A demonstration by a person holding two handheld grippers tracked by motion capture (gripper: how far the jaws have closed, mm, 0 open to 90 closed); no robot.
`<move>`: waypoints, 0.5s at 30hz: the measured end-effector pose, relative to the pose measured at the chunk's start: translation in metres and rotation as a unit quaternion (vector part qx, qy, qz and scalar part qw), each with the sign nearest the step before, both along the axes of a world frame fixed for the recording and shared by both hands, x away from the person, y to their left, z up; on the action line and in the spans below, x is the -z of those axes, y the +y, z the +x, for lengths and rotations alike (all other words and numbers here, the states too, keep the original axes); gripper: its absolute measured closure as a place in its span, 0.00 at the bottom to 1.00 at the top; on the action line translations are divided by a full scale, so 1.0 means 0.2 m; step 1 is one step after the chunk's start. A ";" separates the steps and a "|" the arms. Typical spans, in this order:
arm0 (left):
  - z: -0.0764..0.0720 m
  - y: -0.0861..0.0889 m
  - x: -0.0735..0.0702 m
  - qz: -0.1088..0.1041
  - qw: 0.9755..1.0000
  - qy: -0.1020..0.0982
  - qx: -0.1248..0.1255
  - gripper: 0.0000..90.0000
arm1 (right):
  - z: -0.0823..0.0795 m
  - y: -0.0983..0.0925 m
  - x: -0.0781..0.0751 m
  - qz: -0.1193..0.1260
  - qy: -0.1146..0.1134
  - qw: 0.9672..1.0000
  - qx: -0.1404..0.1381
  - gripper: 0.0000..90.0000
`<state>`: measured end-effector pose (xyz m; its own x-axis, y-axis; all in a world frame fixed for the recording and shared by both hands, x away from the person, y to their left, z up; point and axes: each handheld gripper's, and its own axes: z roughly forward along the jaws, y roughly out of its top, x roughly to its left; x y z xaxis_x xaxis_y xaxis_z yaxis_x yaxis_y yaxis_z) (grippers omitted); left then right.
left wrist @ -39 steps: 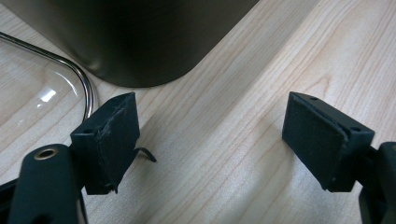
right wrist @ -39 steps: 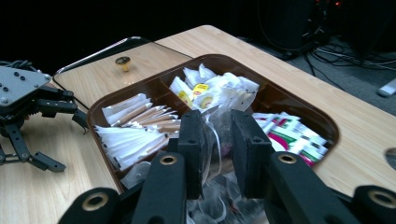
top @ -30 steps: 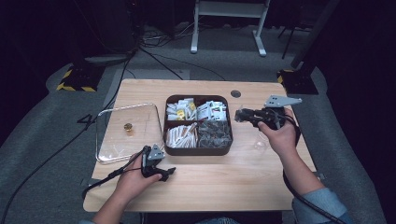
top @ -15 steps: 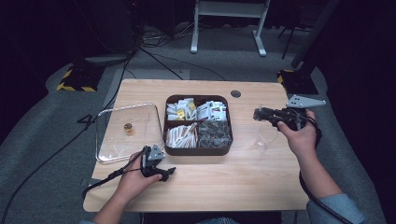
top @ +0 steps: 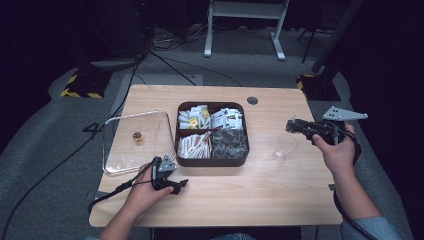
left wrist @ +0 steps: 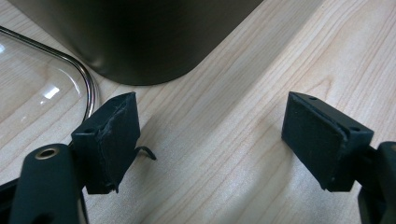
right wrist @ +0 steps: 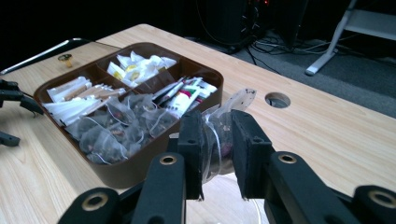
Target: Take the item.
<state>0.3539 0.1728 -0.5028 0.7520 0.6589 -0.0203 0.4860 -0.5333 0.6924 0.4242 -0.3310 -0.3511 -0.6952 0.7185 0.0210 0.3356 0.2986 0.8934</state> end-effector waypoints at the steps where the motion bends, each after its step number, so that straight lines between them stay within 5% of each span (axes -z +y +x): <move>1: 0.00 0.00 0.00 0.000 1.000 0.000 0.000 0.22 | 0.00 -0.01 0.00 -0.004 0.000 1.000 0.001 0.83; 15: 0.00 0.00 0.00 -0.001 1.000 0.000 -0.001 0.22 | 0.00 -0.06 0.16 -0.016 0.038 0.999 0.017 0.83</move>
<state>0.3538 0.1727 -0.5029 0.7507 0.6603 -0.0221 0.4872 -0.5307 0.6935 0.4236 -0.3430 -0.3822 -0.6676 0.7430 0.0482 0.4119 0.3145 0.8552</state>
